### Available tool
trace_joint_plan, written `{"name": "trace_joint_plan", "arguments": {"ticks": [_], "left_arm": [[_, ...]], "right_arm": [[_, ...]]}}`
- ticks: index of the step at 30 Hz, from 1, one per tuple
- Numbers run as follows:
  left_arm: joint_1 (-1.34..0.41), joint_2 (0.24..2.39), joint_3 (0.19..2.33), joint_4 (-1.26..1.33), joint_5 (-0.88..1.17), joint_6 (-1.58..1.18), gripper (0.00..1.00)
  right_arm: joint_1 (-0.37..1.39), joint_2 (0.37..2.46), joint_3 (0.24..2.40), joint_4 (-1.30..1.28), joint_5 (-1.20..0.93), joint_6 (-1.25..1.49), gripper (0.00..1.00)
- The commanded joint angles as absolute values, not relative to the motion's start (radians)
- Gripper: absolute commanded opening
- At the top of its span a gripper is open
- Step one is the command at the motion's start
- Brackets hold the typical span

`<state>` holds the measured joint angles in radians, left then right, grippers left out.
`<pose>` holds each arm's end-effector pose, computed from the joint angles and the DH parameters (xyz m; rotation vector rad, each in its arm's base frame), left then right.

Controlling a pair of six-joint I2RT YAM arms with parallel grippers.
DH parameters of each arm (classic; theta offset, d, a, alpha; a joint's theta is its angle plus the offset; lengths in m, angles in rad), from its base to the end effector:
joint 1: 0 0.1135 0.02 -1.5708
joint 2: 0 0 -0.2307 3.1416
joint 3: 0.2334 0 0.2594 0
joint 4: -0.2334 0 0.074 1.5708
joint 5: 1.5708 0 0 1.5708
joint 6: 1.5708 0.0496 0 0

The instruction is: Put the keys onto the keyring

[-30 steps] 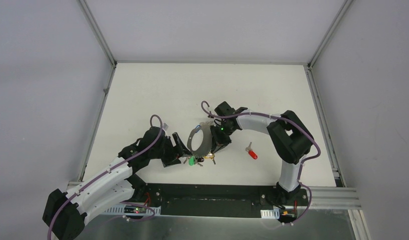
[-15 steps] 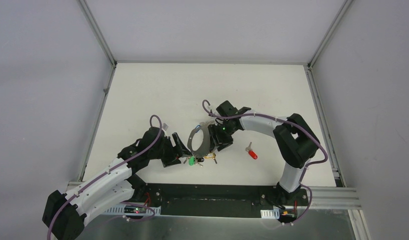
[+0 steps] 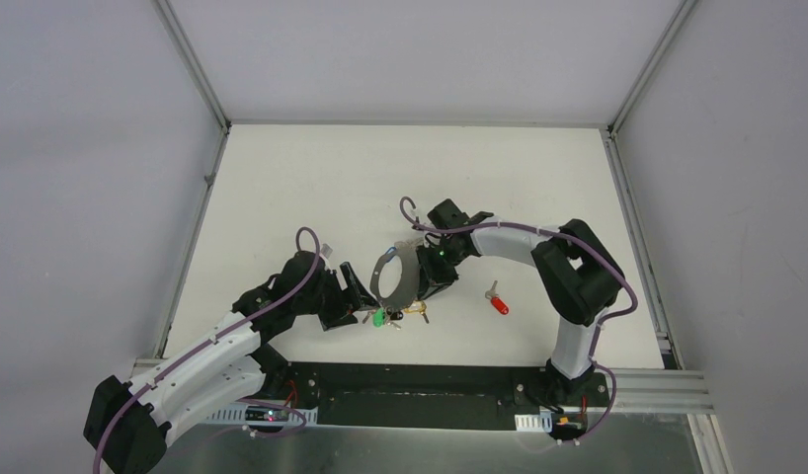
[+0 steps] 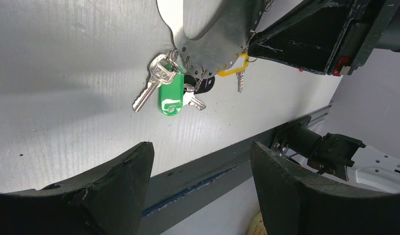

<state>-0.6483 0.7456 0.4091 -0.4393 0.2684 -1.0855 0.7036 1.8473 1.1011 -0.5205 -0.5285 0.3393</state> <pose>0.1479 -0.1285 0.1580 -0.4230 2.5888 -1.0671 0.2461 0.2416 0.0967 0.6644 -2.9221 -0.9310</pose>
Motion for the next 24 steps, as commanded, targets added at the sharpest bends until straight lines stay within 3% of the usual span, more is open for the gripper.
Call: {"name": "trace_joint_plan", "arguments": {"ticks": [1, 4, 7, 10, 12, 15, 17, 24], "left_arm": [[-0.655, 0.729, 0.4, -0.409, 0.279, -1.081, 0.74], [-0.655, 0.727, 0.399, -0.409, 0.279, -1.081, 0.74], [-0.655, 0.726, 0.398, -0.408, 0.281, -1.081, 0.74], [-0.655, 0.725, 0.397, -0.409, 0.279, -1.081, 0.74], [-0.655, 0.725, 0.4, -0.41, 0.28, -1.081, 0.74], [-0.655, 0.724, 0.405, -0.409, 0.281, -1.077, 0.74], [-0.655, 0.722, 0.413, -0.411, 0.285, -1.059, 0.74], [-0.655, 0.686, 0.518, -0.496, 0.25, -0.915, 0.75]], "right_arm": [[0.698, 1.849, 1.11, -0.494, -0.538, 0.338, 0.14], [0.698, 1.846, 1.11, -0.495, -0.529, 0.332, 0.16], [0.698, 1.849, 1.109, -0.498, -0.518, 0.33, 0.3], [0.698, 1.856, 1.109, -0.499, -0.509, 0.326, 0.32], [0.698, 1.864, 1.11, -0.5, -0.508, 0.324, 0.26], [0.698, 1.866, 1.113, -0.501, -0.515, 0.314, 0.07], [0.698, 1.854, 1.116, -0.513, -0.513, 0.302, 0.0], [0.698, 1.707, 1.114, -0.542, -0.464, 0.237, 0.0]]}}
